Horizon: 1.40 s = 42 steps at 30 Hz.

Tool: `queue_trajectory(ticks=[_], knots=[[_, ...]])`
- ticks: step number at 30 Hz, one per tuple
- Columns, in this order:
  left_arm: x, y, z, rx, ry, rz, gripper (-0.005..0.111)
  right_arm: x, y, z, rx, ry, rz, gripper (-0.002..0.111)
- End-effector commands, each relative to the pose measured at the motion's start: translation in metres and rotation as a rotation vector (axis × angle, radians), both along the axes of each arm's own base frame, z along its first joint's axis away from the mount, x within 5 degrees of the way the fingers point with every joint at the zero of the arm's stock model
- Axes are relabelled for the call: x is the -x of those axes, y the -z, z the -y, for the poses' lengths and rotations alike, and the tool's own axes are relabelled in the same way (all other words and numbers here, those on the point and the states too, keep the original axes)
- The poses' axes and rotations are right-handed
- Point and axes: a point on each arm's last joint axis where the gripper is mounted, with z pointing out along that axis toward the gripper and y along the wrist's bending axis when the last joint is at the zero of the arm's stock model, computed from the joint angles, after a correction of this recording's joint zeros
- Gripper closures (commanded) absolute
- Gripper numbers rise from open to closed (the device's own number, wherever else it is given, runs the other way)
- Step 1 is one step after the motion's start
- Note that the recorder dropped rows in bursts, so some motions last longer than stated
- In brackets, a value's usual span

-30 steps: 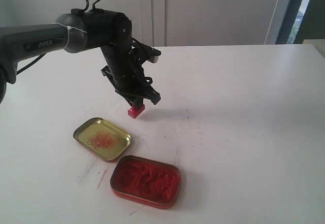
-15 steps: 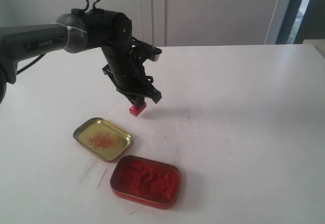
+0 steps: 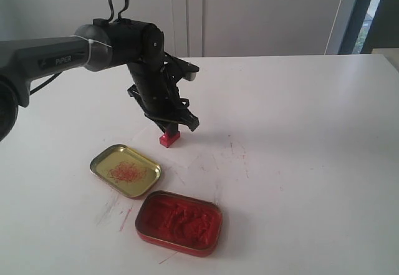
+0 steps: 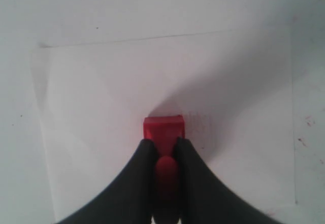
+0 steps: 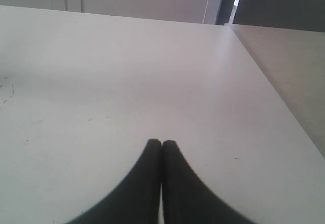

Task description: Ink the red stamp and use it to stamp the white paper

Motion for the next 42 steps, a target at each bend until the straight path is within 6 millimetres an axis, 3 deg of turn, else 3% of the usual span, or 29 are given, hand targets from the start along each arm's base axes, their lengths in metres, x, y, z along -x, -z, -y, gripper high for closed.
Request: queue_trajectory(ticks=[1, 15, 42], knots=[[-0.001, 0.028, 0.000, -0.021, -0.012, -0.057, 0.107, 0.000, 0.000, 0.000, 0.010, -0.003, 0.009, 0.108], [-0.001, 0.056, 0.001, -0.054, -0.012, -0.109, 0.107, 0.000, 0.000, 0.000, 0.010, -0.003, 0.009, 0.108], [-0.001, 0.057, 0.001, -0.055, -0.012, -0.110, 0.107, 0.000, 0.000, 0.000, 0.010, -0.003, 0.009, 0.108]])
